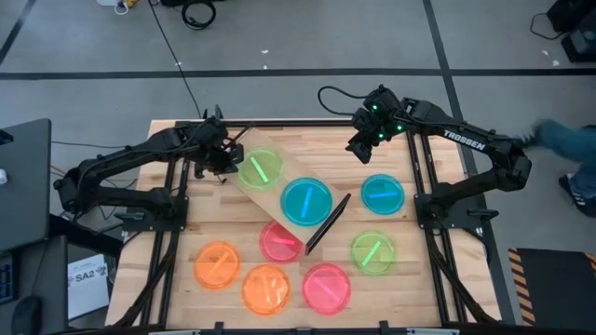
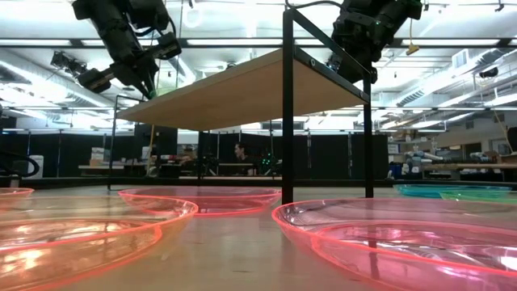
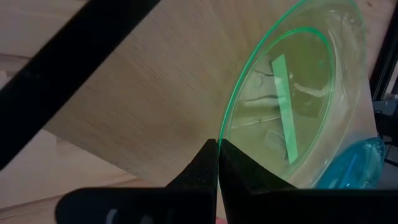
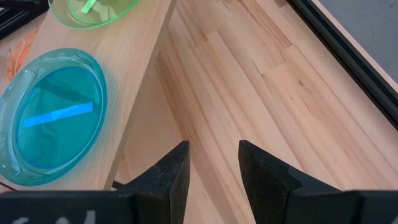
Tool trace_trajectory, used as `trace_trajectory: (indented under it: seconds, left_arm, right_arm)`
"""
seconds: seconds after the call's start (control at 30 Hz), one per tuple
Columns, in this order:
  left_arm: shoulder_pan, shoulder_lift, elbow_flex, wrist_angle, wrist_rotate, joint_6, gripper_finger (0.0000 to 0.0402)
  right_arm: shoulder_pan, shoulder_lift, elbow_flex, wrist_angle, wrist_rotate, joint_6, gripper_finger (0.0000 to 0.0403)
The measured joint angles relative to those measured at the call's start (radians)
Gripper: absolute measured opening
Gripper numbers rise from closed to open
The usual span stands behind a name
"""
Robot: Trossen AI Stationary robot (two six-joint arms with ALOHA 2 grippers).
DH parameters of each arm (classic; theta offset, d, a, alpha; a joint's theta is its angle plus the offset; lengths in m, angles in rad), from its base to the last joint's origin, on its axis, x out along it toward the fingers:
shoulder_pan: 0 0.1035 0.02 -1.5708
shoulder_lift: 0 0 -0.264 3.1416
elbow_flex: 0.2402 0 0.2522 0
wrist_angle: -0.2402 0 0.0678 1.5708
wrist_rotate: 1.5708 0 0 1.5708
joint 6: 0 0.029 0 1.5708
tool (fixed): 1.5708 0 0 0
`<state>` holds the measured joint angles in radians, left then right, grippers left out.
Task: Place and stack plates onto a shelf
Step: Put the top green plate on the shelf, then stack the top orange plate on top of the green plate on the shelf
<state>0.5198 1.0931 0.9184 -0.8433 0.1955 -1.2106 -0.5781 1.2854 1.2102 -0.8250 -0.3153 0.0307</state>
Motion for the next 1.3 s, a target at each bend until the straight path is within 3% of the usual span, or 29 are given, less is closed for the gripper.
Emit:
trace_trajectory:
  seconds: [0.23,0.77,1.3]
  left_arm:
    - [0.0,0.0,0.0,0.0,0.0,0.0,0.0018]
    - [0.0,0.0,0.0,0.0,-0.011,0.002,0.0119]
    - [0.0,0.0,0.0,0.0,-0.011,0.053,0.0131]
  right_arm:
    - [0.0,0.0,0.0,0.0,0.0,0.0,0.0144]
    - [0.0,0.0,0.0,0.0,0.0,0.0,0.0144]
    - [0.0,0.0,0.0,0.0,0.0,0.0,0.0144]
